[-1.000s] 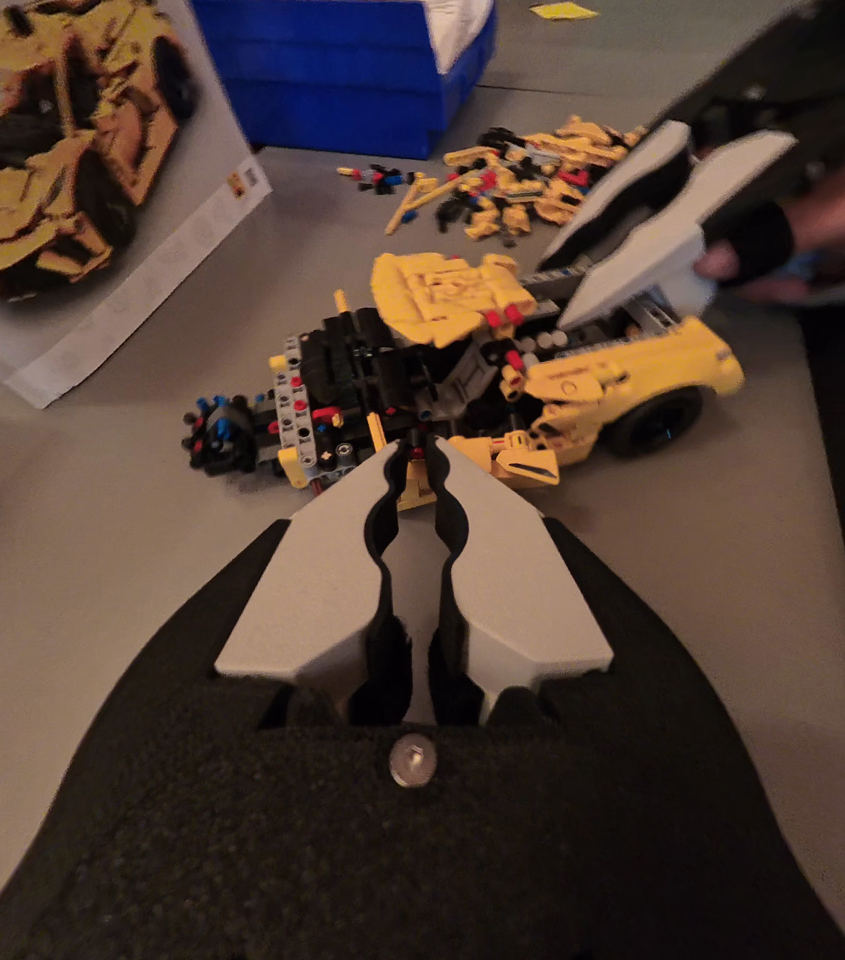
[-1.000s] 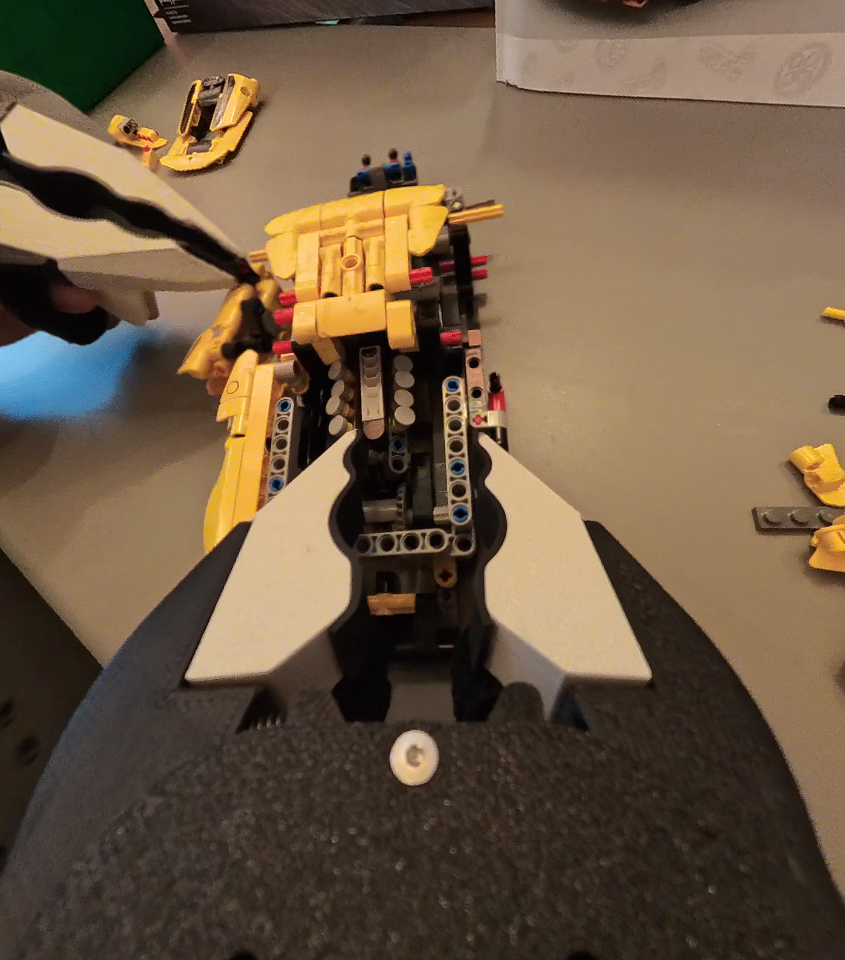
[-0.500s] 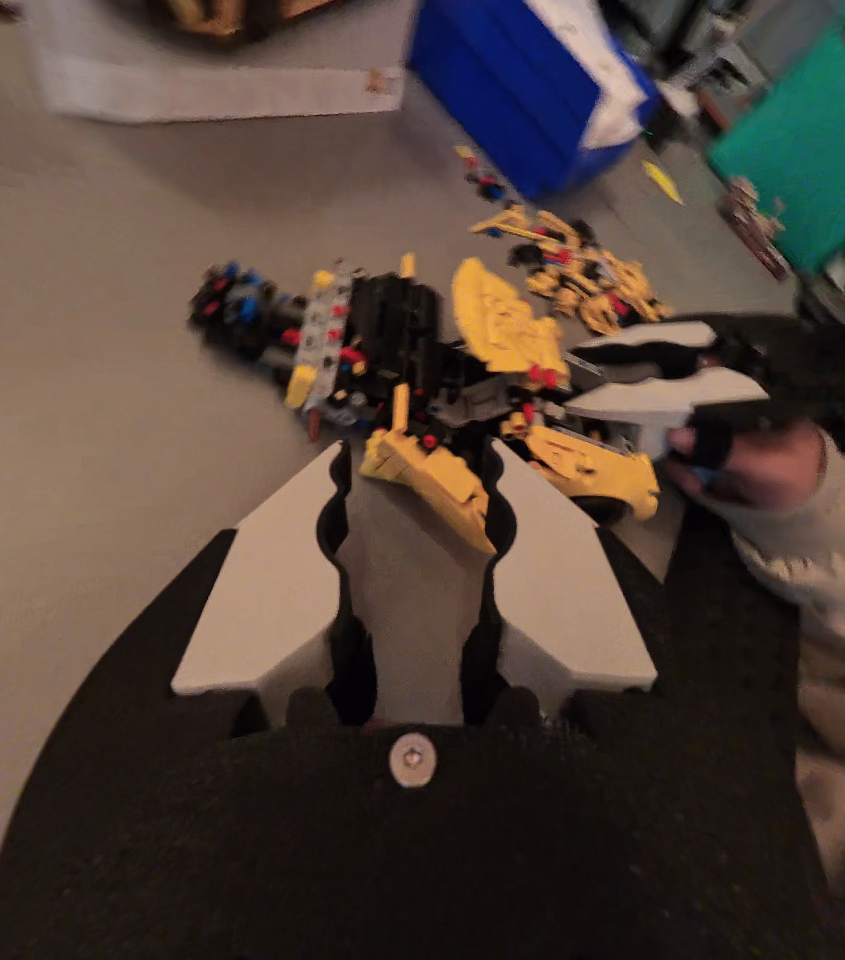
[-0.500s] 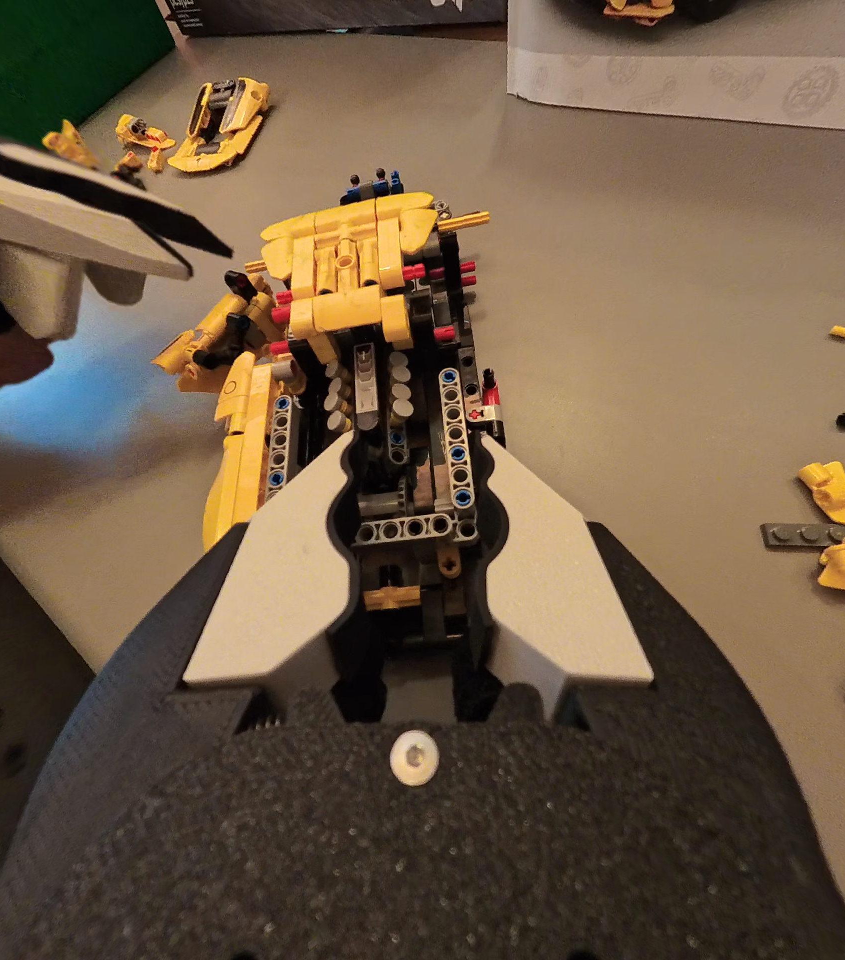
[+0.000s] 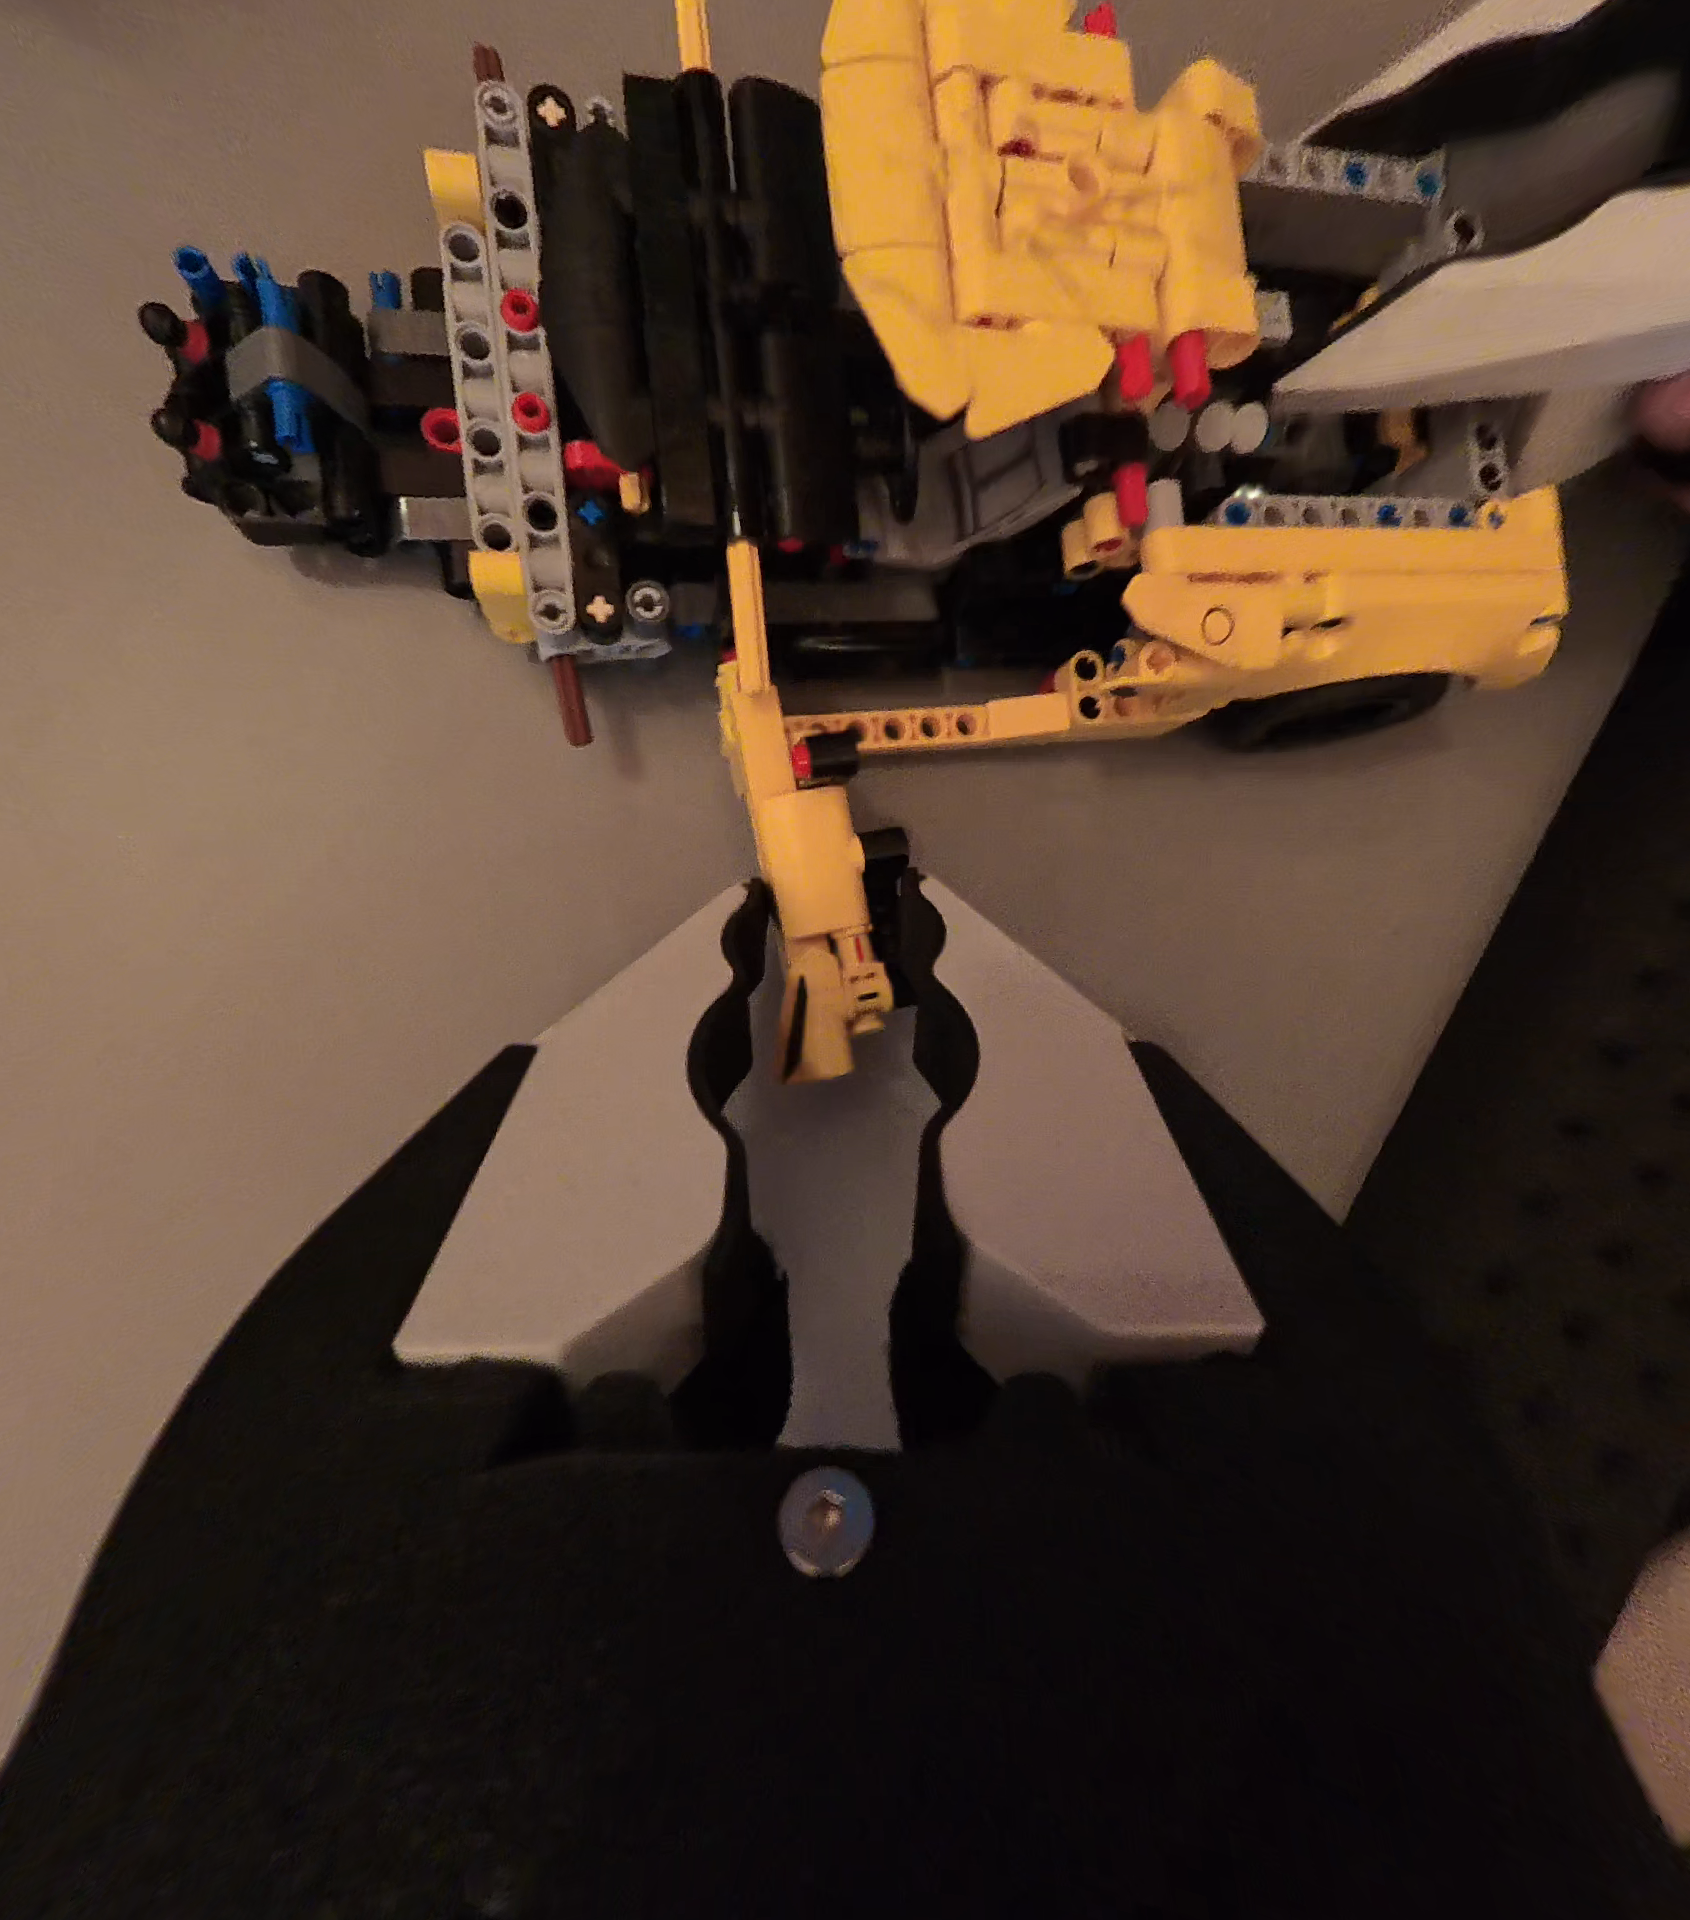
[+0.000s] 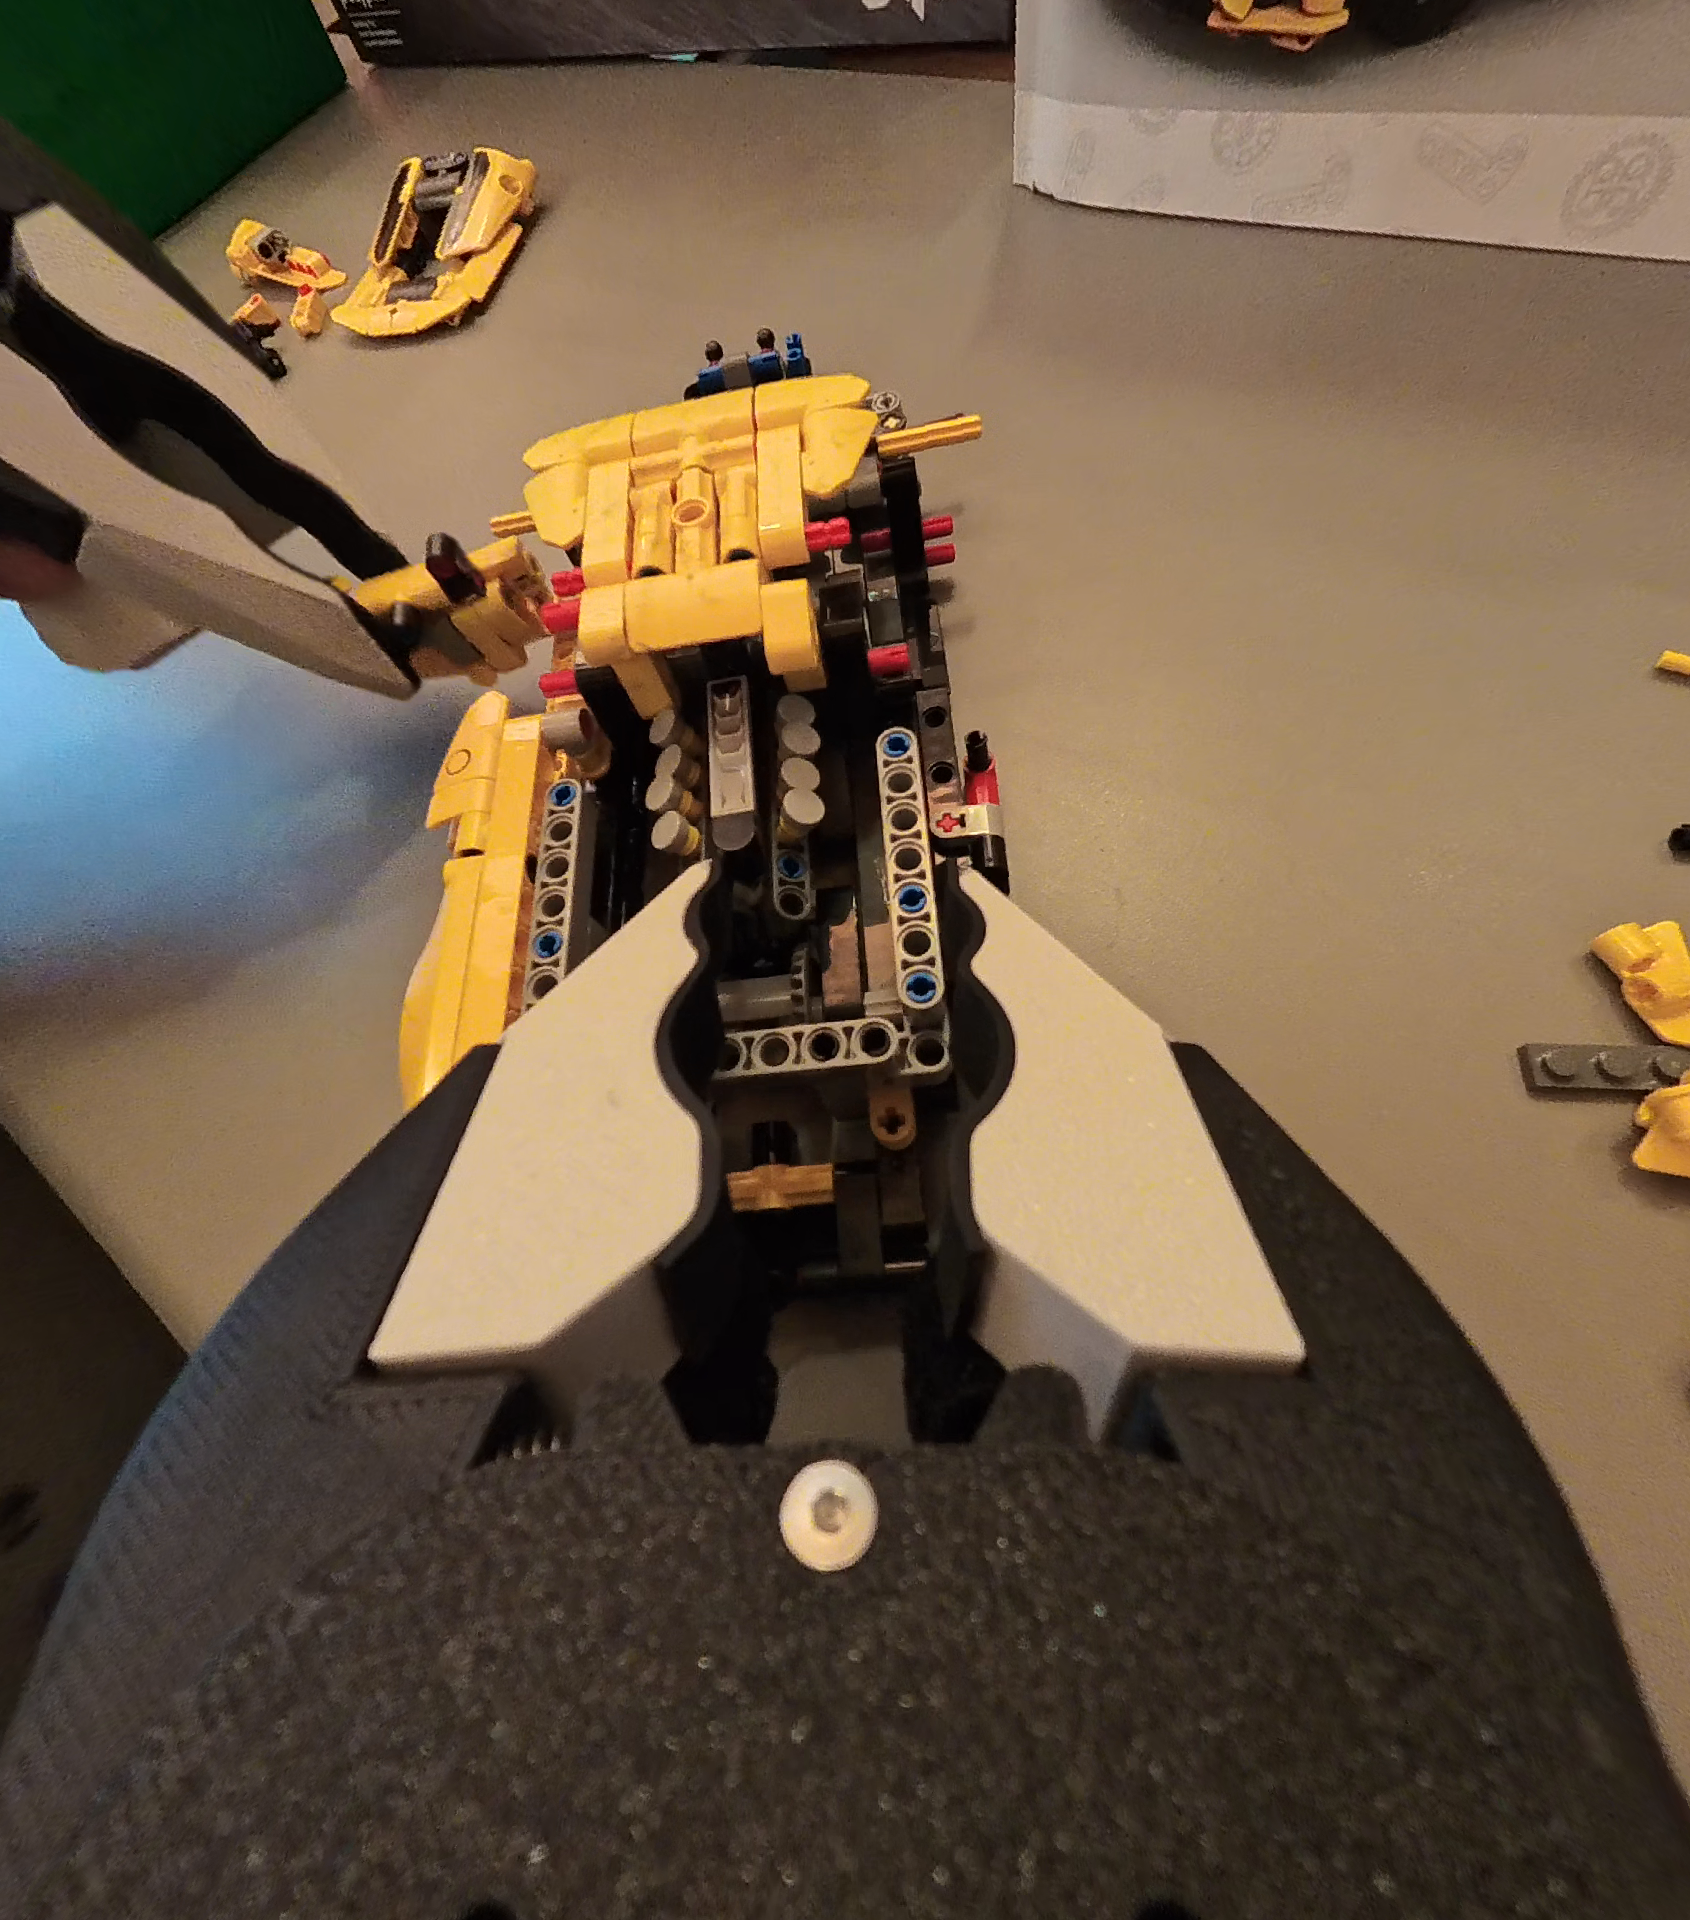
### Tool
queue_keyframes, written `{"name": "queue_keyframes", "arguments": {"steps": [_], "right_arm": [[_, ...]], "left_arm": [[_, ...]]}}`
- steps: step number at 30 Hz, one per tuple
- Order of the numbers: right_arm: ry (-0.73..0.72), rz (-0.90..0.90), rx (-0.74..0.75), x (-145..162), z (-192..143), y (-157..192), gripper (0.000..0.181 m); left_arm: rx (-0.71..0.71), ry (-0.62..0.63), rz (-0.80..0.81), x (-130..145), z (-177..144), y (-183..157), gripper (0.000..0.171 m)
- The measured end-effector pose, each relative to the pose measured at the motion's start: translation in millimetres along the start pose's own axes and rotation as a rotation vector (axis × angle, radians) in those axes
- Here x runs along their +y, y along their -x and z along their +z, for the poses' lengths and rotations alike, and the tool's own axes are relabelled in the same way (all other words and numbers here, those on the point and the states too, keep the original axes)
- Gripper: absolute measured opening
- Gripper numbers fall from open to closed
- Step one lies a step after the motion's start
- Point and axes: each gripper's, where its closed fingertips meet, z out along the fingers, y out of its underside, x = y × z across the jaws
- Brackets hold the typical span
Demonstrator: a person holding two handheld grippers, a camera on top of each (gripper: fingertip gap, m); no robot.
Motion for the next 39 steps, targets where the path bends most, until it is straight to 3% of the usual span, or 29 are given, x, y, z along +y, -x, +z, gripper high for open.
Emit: {"name": "queue_keyframes", "arguments": {"steps": [3,6,10,12,23,25,27,30,32,35,37,39], "right_arm": [[-0.001,-0.006,0.007,0,0,0,0.038],[-0.003,-0.004,0.007,0,0,-1,0.038],[-0.006,-0.006,0.009,0,0,0,0.038],[-0.006,-0.011,0.017,-1,0,-1,0.038],[0.008,-0.032,0.019,-2,-1,0,0.038],[-0.06,-0.072,0.039,-21,-13,-1,0.04],[-0.157,-0.114,-0.063,-53,-24,14,0.036],[-0.061,-0.356,-0.396,-76,-15,65,0.037],[0.01,-0.569,-0.455,-86,8,76,0.032],[0.286,-0.751,-0.615,-73,40,88,0.026],[0.377,-0.758,-0.735,-69,55,100,0.016],[0.443,-0.836,-0.747,-59,70,103,0.016]], "left_arm": [[-0.063,0.051,0.023,-1,-1,7,0.03],[-0.1,-0.025,0.026,-15,5,3,0.045],[-0.243,-0.067,0.028,-20,18,19,0.041],[-0.209,-0.119,-0.009,-27,21,14,0.022],[-0.149,-0.176,-0.005,-27,17,11,0.022],[-0.148,-0.179,0.02,-27,16,9,0.022],[-0.169,-0.172,0.06,-24,16,9,0.022],[-0.177,-0.166,0.135,-19,14,8,0.021],[-0.136,-0.167,0.169,-17,12,5,0.021],[-0.059,-0.169,0.199,-14,9,1,0.021],[-0.036,-0.171,0.202,-13,10,1,0.021],[-0.033,-0.183,0.186,-14,9,1,0.021]]}}
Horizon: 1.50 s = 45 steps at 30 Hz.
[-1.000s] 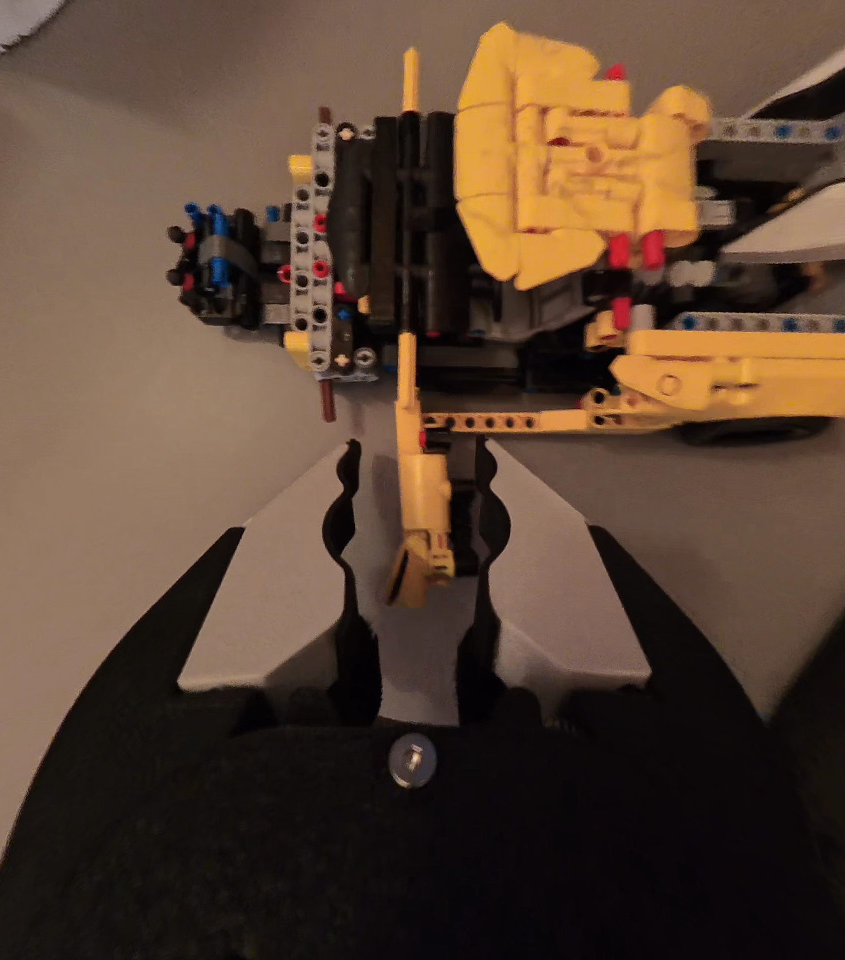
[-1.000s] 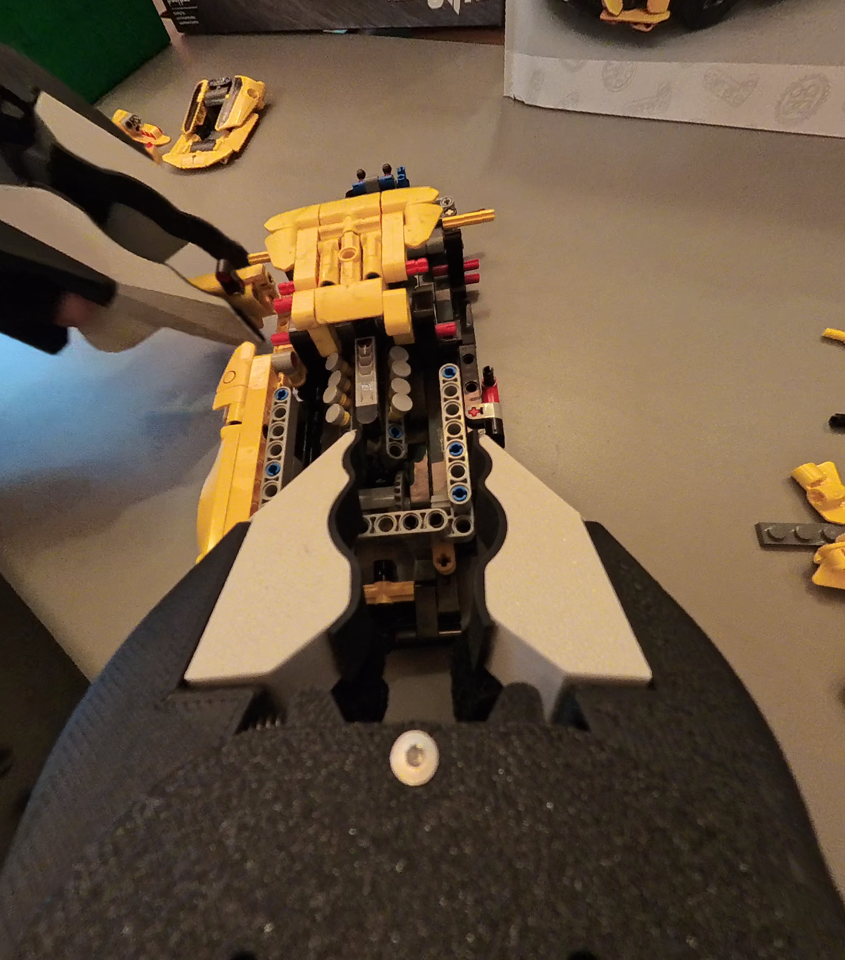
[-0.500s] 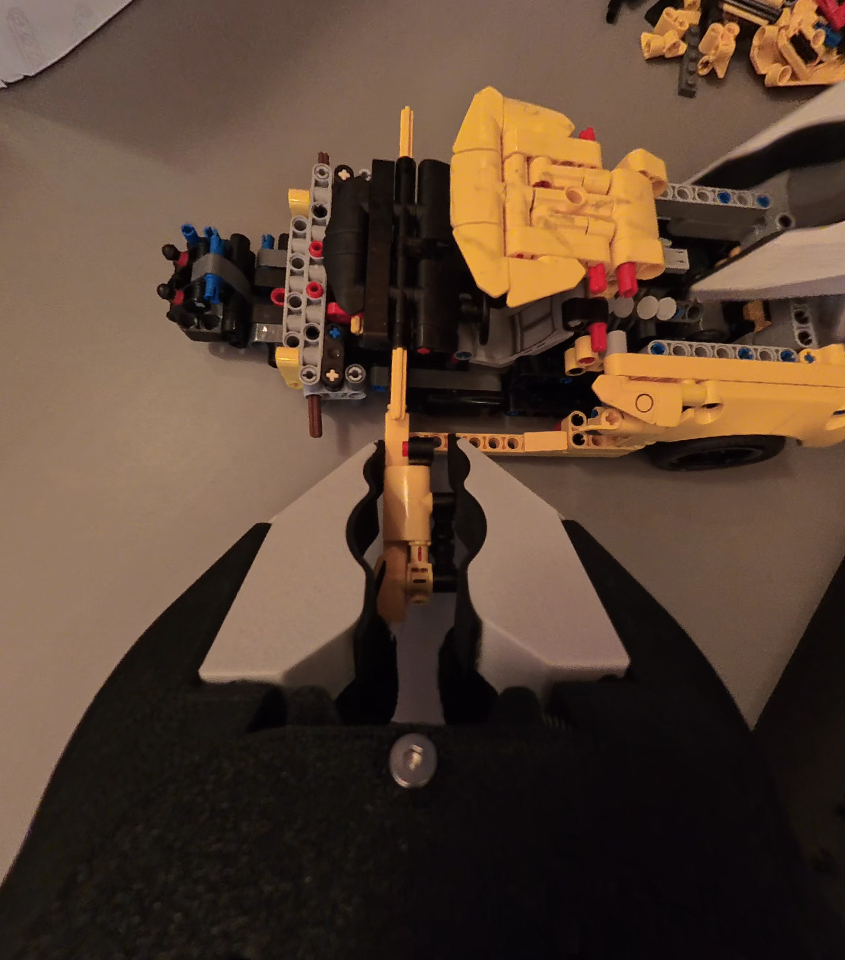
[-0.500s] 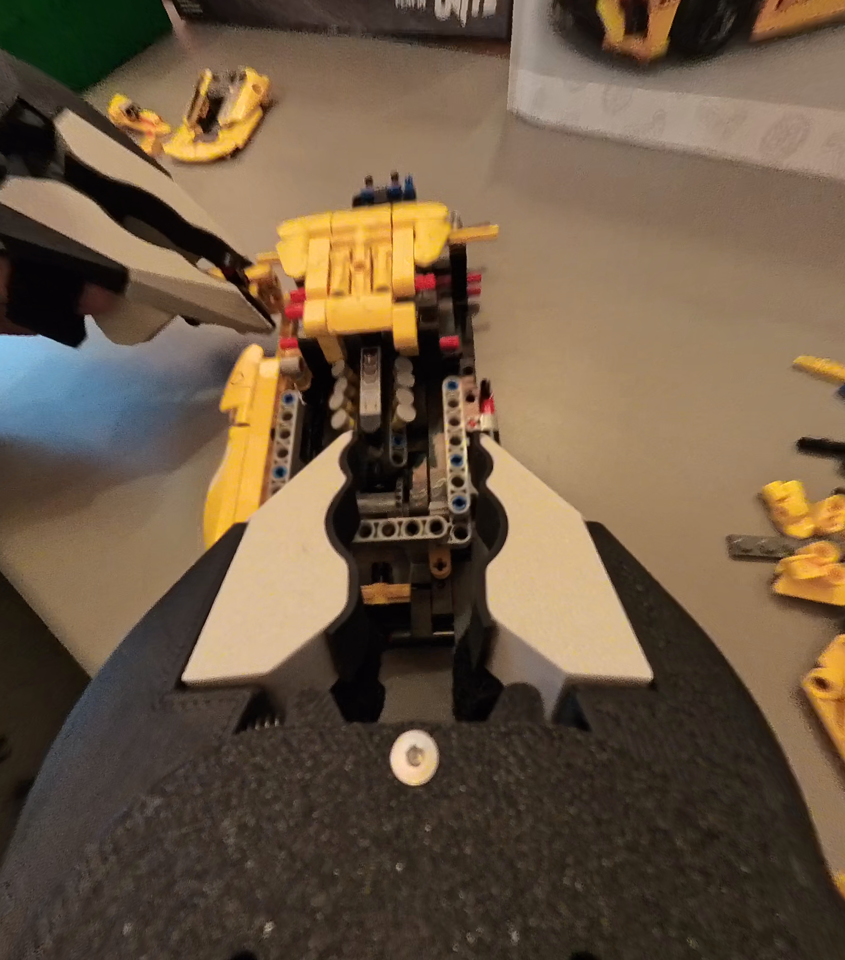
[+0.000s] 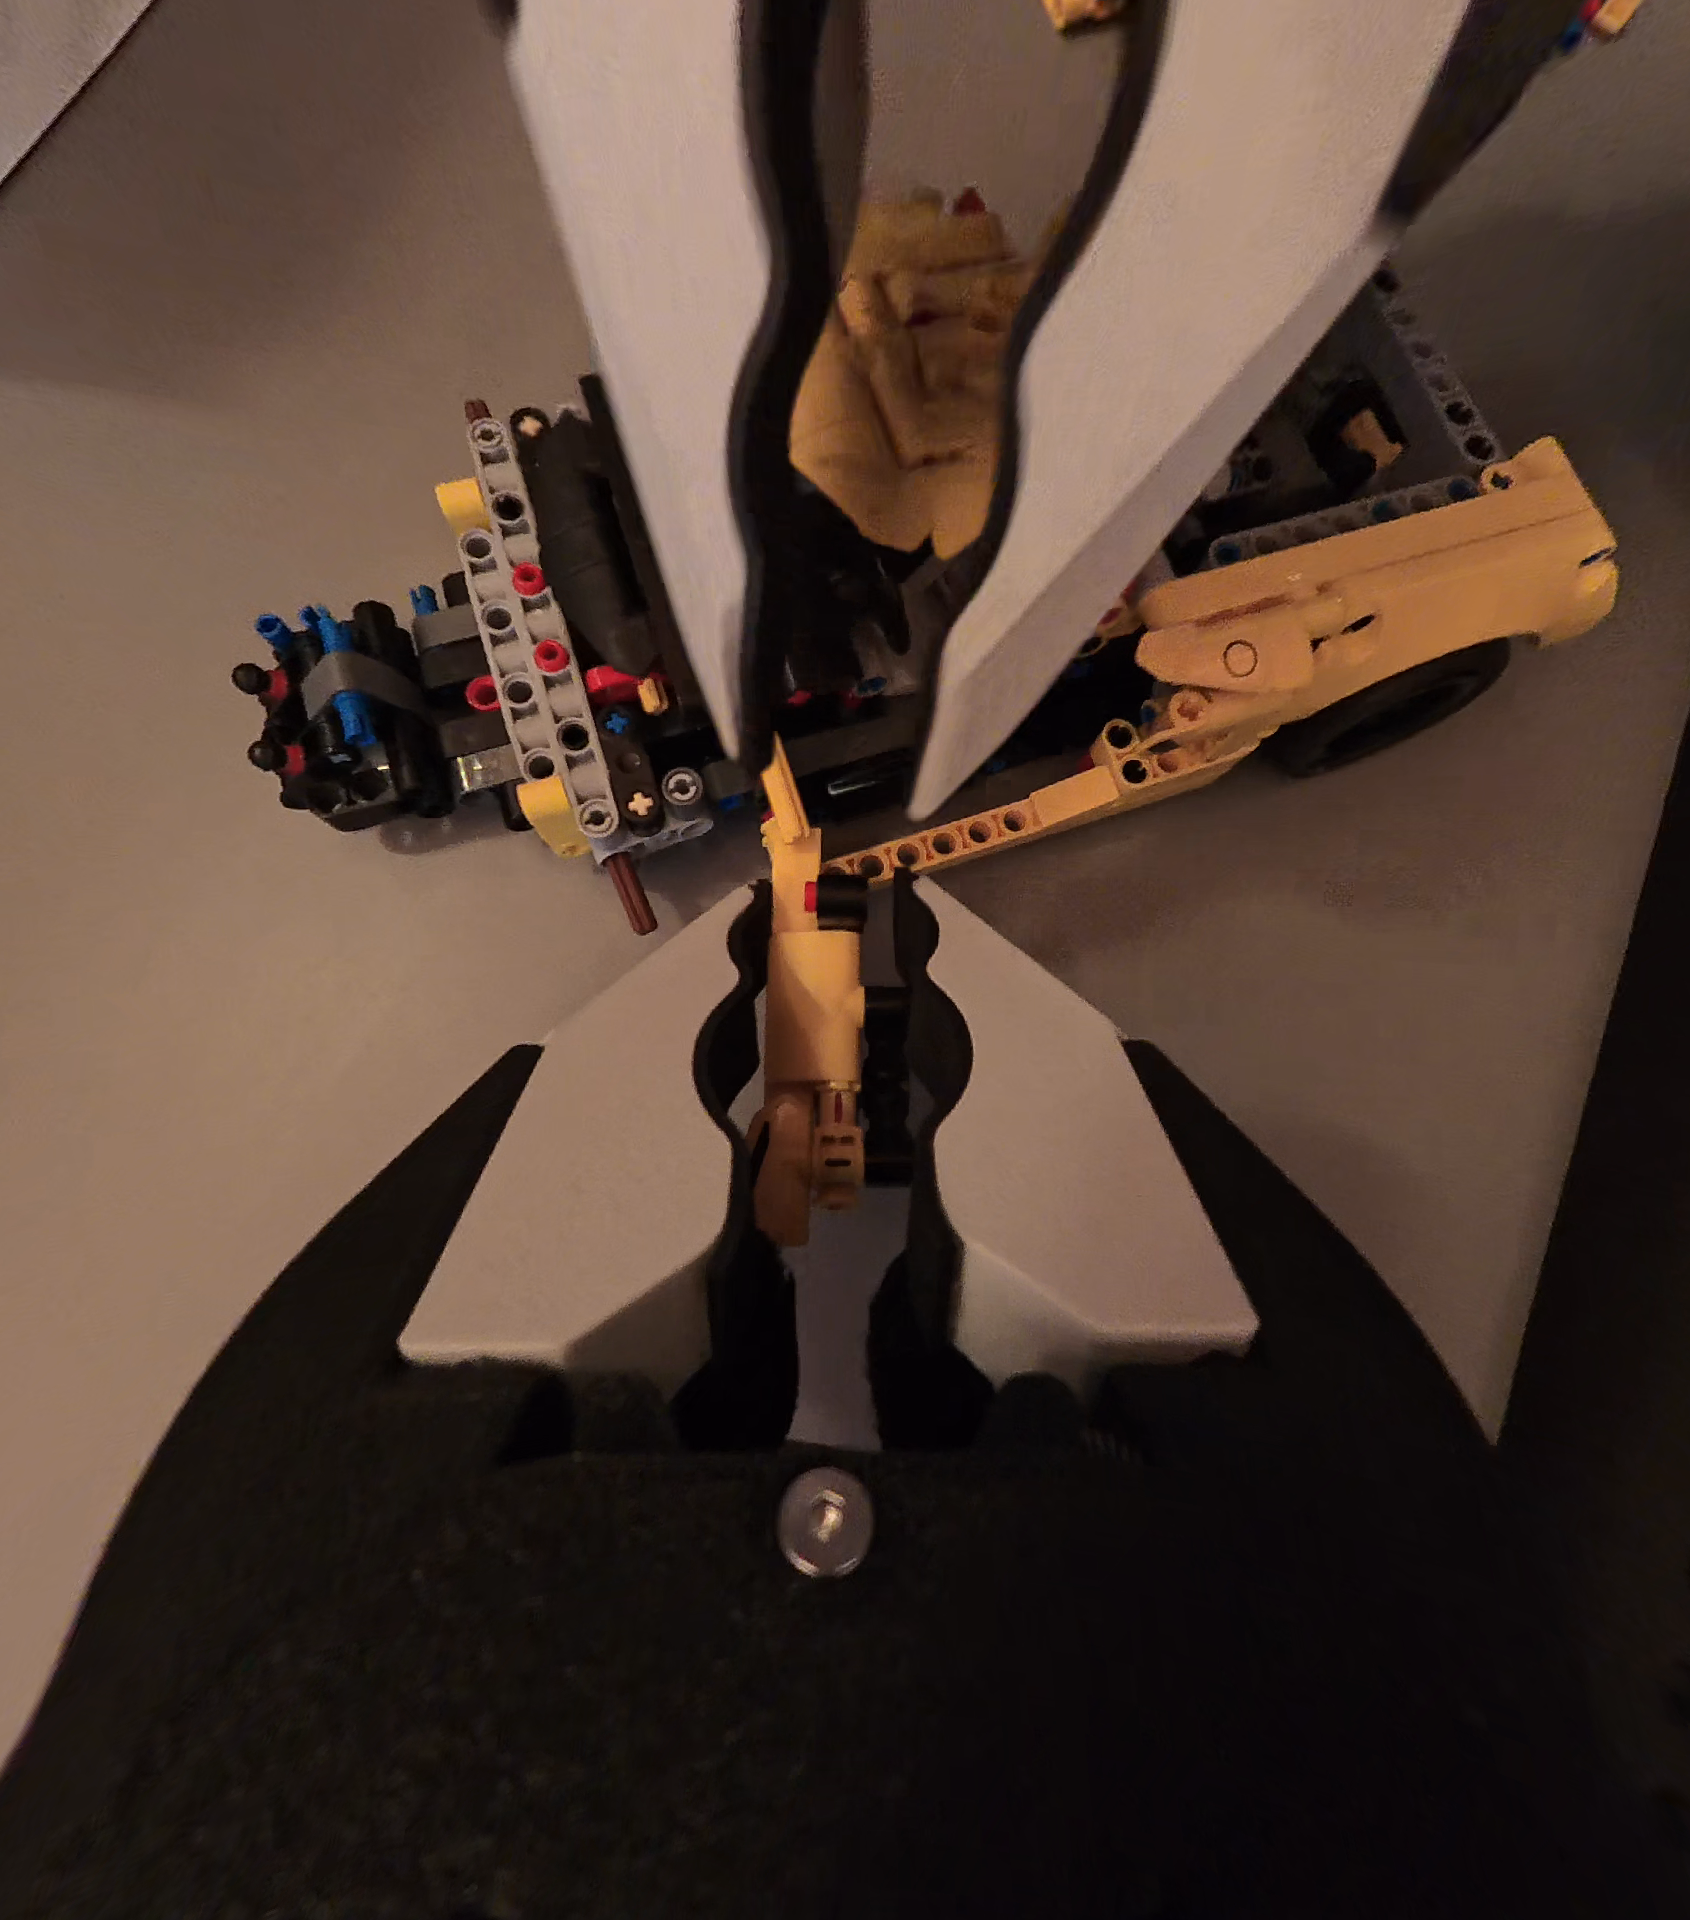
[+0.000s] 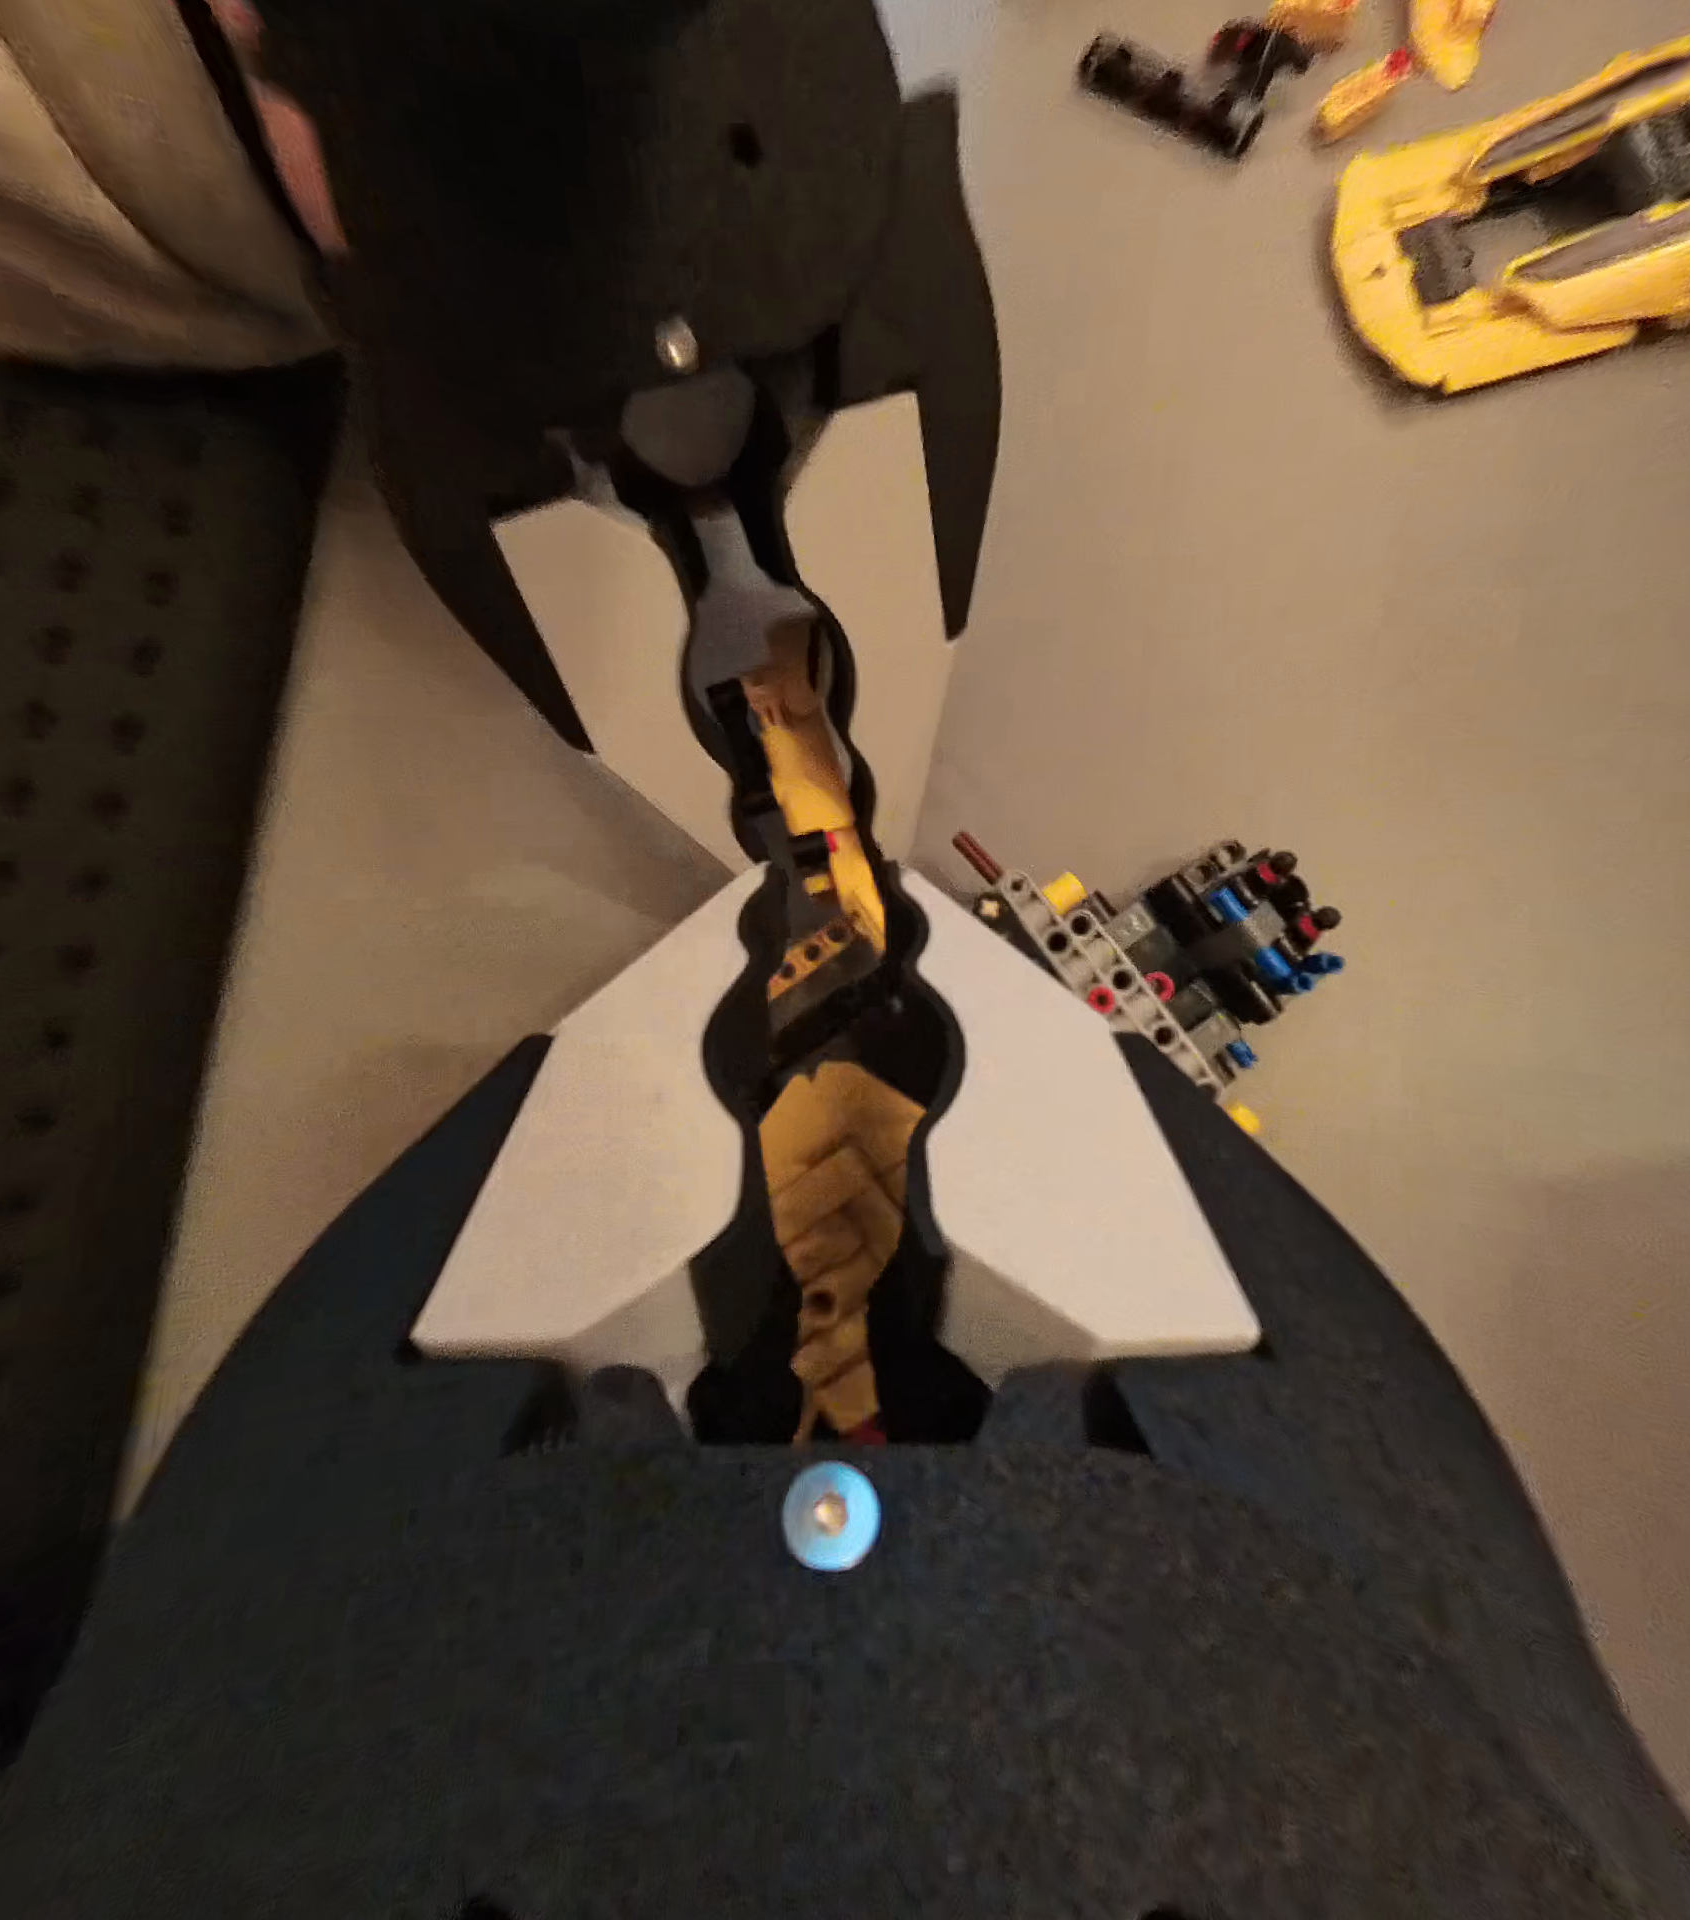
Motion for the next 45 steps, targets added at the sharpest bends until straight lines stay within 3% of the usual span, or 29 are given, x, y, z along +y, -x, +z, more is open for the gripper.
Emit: {"name": "queue_keyframes", "arguments": {"steps": [5,10,17,25,33,41,45], "right_arm": [[0.229,-0.104,0.135,21,10,-21,0.0],[0.213,0.019,0.057,22,12,-15,0.0],[0.227,-0.024,0.07,22,14,-13,0.0],[0.205,-0.076,0.067,20,13,-10,0.0],[0.195,-0.086,0.02,16,14,0,0.0],[0.193,-0.155,0.082,8,16,-3,0.0],[0.207,-0.036,-0.008,10,21,4,0.0]], "left_arm": [[-0.025,-0.029,-0.035,-1,-1,1,0.021],[-0.079,-0.066,-0.045,-6,-2,-2,0.021],[-0.101,-0.085,-0.137,8,-2,-2,0.021],[0.064,-0.124,-0.377,8,-3,-1,0.021],[-0.035,-0.094,-0.17,7,-2,-3,0.021],[-0.017,-0.117,-0.196,5,-6,-4,0.021],[-0.006,-0.121,-0.194,5,-6,-6,0.02]]}}
